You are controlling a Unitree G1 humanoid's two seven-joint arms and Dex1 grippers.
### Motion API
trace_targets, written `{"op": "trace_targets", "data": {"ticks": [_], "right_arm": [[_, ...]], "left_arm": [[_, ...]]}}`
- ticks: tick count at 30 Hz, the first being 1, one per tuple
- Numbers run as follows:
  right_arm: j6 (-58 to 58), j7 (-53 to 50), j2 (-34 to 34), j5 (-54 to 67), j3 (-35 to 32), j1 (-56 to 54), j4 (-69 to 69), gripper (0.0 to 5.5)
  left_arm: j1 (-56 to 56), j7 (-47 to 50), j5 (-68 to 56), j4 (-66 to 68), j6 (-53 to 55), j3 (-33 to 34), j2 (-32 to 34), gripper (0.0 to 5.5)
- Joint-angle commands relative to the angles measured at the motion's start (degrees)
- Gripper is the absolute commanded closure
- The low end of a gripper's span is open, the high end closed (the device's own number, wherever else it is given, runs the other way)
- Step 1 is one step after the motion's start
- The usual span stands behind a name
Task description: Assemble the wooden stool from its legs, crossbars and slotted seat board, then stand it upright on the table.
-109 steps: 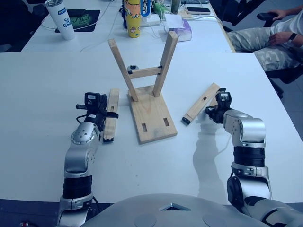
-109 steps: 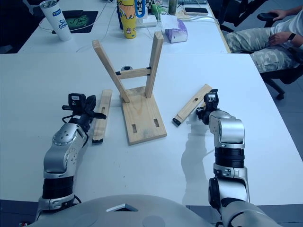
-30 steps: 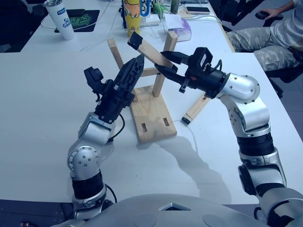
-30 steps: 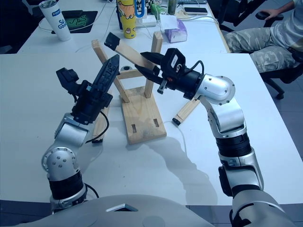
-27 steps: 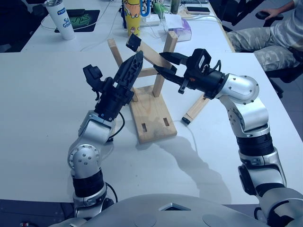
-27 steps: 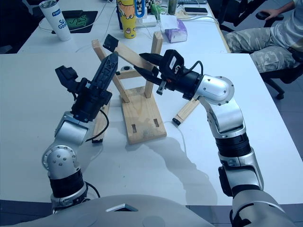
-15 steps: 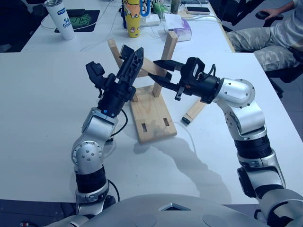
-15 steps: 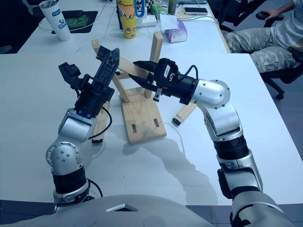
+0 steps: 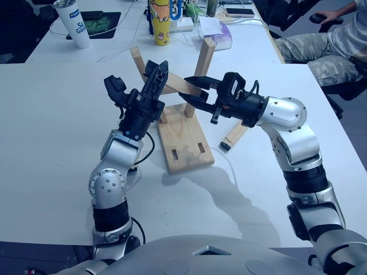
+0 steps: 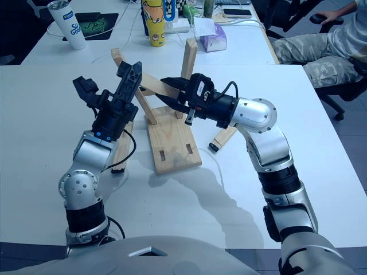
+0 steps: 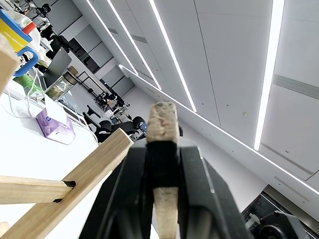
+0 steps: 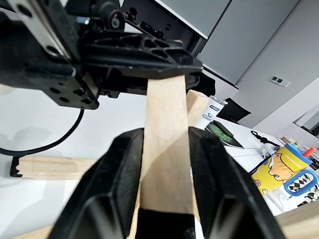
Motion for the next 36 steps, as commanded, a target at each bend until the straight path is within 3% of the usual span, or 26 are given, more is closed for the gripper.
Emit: {"op": "trace_targets", "data": {"ticks": [1, 8, 11, 15, 18, 22, 30, 36], "right_arm": [[0.4, -0.1, 0.2, -0.1, -0.2, 0.3, -0.1, 4.17], [3.1, -0.4, 0.9, 1.9, -1.2, -0.5, 0.1, 3.21], [6.3, -2.6, 2.2, 4.6, -3.7, -1.5, 0.9, 3.16], [8.7, -13.1, 4.6, 2.2, -9.4, -2.9, 10.1, 3.16], [11.0, -24.5, 7.0, 1.7, -16.6, -0.9, 16.9, 3.56], [10.2, -33.6, 9.2, -0.5, -20.9, 4.6, 20.0, 4.23], [8.7, -37.1, 13.2, -3.3, -18.0, 11.2, 15.6, 5.47], [8.7, -37.2, 13.9, -4.2, -17.1, 13.0, 14.1, 5.50]], "left_arm": [[-0.7, 1.2, 0.6, 0.8, -0.8, 0.6, 0.1, 5.09], [-0.4, 2.9, 1.5, 1.8, -2.1, 2.2, 0.4, 5.09], [-0.1, 3.5, 1.6, 1.9, -2.5, 3.8, 1.4, 5.09], [3.7, 3.8, 0.5, -1.4, -1.4, 7.8, 5.9, 5.09], [9.4, 3.4, 0.7, -4.1, 0.1, 11.4, 11.3, 5.09], [14.0, 3.9, 3.8, -4.0, 0.0, 14.0, 14.8, 5.09], [12.9, 4.3, 17.8, 2.9, -4.5, 9.7, 13.9, 5.09], [10.8, 4.1, 28.6, 9.9, -10.9, 7.6, 12.7, 5.09]]}}
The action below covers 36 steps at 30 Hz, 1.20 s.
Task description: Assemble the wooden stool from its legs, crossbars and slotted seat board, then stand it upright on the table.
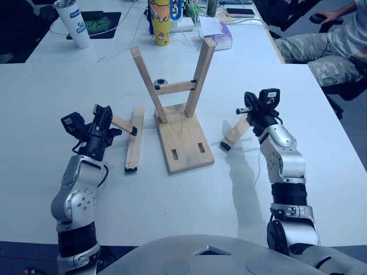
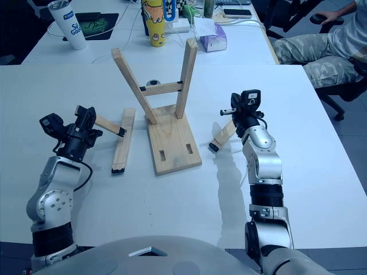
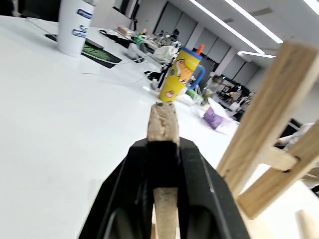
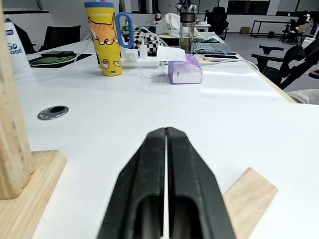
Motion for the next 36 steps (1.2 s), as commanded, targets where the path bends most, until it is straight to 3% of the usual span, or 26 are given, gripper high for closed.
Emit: {"op": "trace_targets", "data": {"ticks": [1, 18, 36], "right_arm": [[0.0, -0.5, 0.2, -0.8, 0.2, 1.1, -1.1, 5.50], [0.1, 0.2, 0.2, -1.6, 0.1, 0.1, 0.2, 5.50], [0.3, 1.1, -0.2, -1.8, 0.2, -0.4, 1.0, 5.50]], "left_arm": [[-2.4, -0.2, 5.4, 4.3, -3.7, -1.1, -1.0, 5.09], [-3.9, -6.2, 4.1, 6.5, -6.5, -0.5, -4.3, 5.09], [-2.3, -5.7, 11.0, 10.3, -4.8, -1.3, -2.6, 5.09]]}}
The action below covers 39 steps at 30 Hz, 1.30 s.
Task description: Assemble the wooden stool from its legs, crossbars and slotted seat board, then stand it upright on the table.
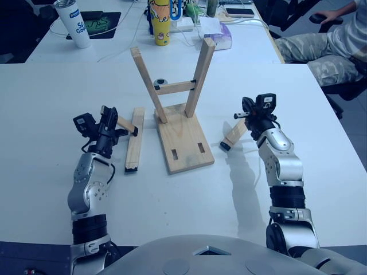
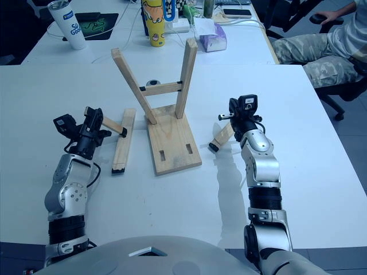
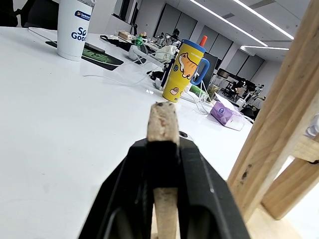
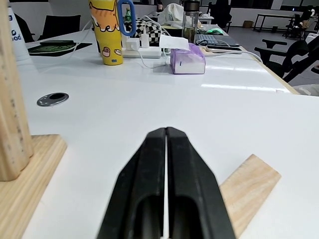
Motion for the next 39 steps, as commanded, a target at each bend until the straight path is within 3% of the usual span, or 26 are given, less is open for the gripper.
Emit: {"op": "trace_targets", "data": {"ticks": [1, 15, 29, 30, 39], "right_arm": [[0.3, 0.4, -0.3, -0.1, 0.0, -1.1, 0.6, 5.50], [0.0, 0.3, -0.5, -0.6, -0.1, -1.5, 1.2, 5.50], [-0.2, -0.6, 0.3, -0.7, -0.1, -0.9, 1.0, 5.50], [-0.2, -0.6, 0.2, -0.6, -0.2, -0.9, 1.1, 5.50], [0.6, 1.5, -1.5, -0.8, 0.4, -2.4, 2.0, 5.50]], "left_arm": [[1.0, 0.8, 3.2, 1.8, 1.2, -0.6, 1.1, 5.09], [2.4, 8.7, 16.0, 3.6, 6.8, -6.0, 2.6, 5.09], [4.0, 4.2, 22.8, 3.4, 1.3, -11.1, 4.9, 5.09], [3.6, 4.2, 22.8, 2.9, 0.8, -10.8, 4.8, 4.71], [0.0, 7.1, 23.0, -6.0, -2.8, -7.7, 2.7, 3.51]]}}
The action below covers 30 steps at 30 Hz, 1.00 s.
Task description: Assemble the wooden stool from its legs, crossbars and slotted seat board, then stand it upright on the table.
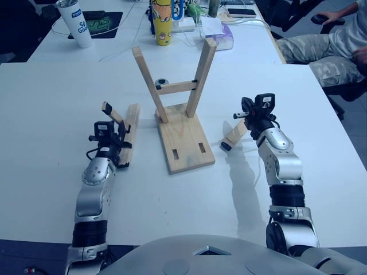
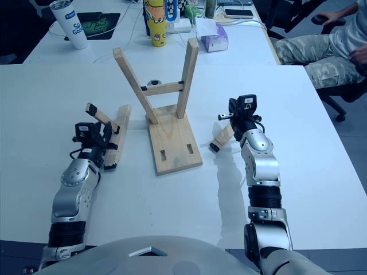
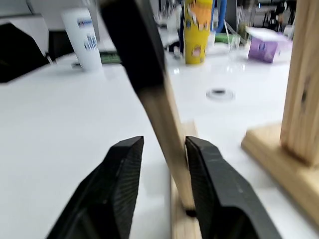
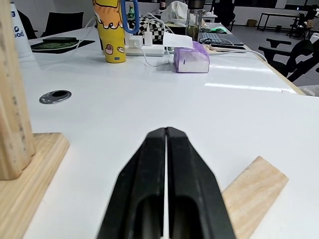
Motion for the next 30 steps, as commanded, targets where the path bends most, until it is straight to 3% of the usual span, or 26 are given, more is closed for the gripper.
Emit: {"op": "trace_targets", "data": {"ticks": [1, 12, 20, 25, 30], "right_arm": [[0.7, 1.1, -1.4, -0.4, 0.2, -1.8, 0.8, 5.50], [-0.2, 0.5, -0.9, -0.5, 0.2, -1.8, 1.4, 5.50], [-0.4, -0.2, -0.3, -0.4, 0.0, -1.5, 1.3, 5.50], [-0.4, -0.4, -0.2, -0.3, -0.2, -1.4, 1.3, 5.50], [-0.3, -0.5, -0.1, -0.3, -0.3, -1.6, 1.4, 5.50]], "left_arm": [[-2.4, 2.0, 0.4, -5.1, -1.4, 1.1, -1.7, 3.51], [-13.7, 1.6, 0.0, -11.8, 1.2, 4.6, 1.9, 3.51], [-23.3, -0.4, -1.6, -11.5, 5.7, 6.3, 5.3, 4.63], [-20.8, -0.4, -3.0, -6.8, 12.7, 6.3, 4.0, 5.48], [-13.2, -1.9, -3.4, 2.3, 17.0, 1.0, -0.6, 5.48]]}}
